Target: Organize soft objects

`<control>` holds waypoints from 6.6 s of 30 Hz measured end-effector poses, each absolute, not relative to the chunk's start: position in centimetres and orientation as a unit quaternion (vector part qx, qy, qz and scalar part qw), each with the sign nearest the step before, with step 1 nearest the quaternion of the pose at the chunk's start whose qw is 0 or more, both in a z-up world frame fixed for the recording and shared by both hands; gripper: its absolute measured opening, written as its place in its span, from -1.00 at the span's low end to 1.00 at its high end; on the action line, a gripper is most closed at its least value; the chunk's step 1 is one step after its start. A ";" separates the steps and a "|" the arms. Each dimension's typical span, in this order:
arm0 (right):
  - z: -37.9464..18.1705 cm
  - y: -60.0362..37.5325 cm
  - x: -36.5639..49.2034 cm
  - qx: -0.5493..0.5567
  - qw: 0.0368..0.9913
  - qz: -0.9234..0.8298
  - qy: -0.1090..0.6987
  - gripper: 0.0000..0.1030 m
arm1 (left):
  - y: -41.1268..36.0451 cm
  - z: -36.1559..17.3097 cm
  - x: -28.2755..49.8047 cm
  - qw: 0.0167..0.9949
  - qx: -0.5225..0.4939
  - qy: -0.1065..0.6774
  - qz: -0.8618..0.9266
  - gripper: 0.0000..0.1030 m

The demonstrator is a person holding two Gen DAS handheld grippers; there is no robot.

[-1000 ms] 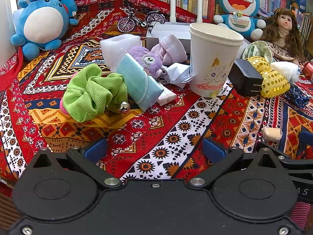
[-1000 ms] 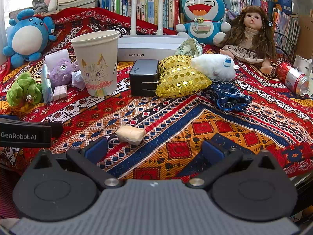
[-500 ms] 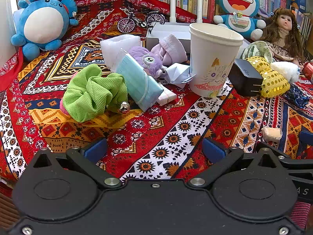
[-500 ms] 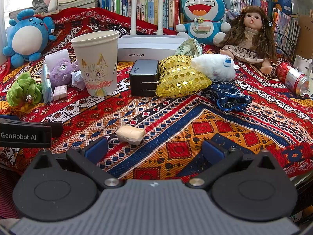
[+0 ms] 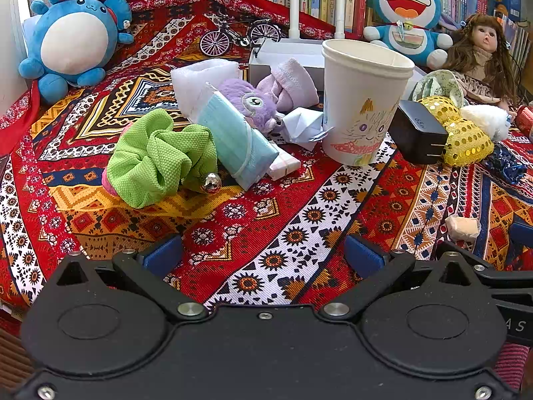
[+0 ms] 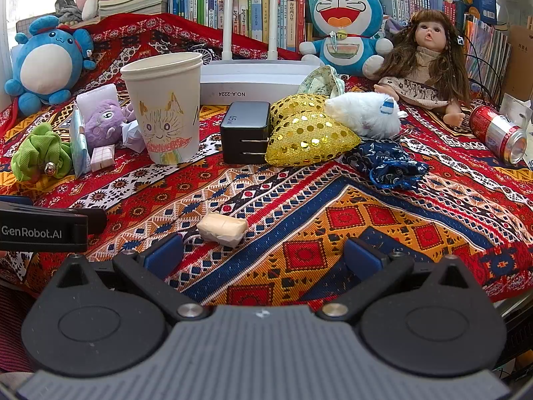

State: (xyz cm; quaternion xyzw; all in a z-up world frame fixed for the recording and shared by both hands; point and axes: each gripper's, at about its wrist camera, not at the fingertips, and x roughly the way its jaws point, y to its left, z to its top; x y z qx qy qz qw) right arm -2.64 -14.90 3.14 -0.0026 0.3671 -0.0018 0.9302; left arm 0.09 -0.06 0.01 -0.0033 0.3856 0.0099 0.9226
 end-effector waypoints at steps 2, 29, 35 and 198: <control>3.1 -14.9 -2.6 -0.003 0.930 -0.002 0.367 1.00 | -0.1 0.0 0.1 0.923 -0.003 0.386 0.010 1.00; 2.8 -15.2 -3.5 -0.003 0.939 0.009 0.344 1.00 | 1.1 0.1 -0.8 0.933 0.002 0.360 -0.015 1.00; 2.6 -15.2 -3.6 -0.002 0.941 0.008 0.337 1.00 | 1.5 -0.1 -1.3 0.939 0.003 0.344 -0.019 1.00; 2.9 -25.3 1.5 0.064 0.968 -0.032 0.239 1.00 | 6.3 0.8 3.2 0.967 -0.064 0.247 -0.022 0.99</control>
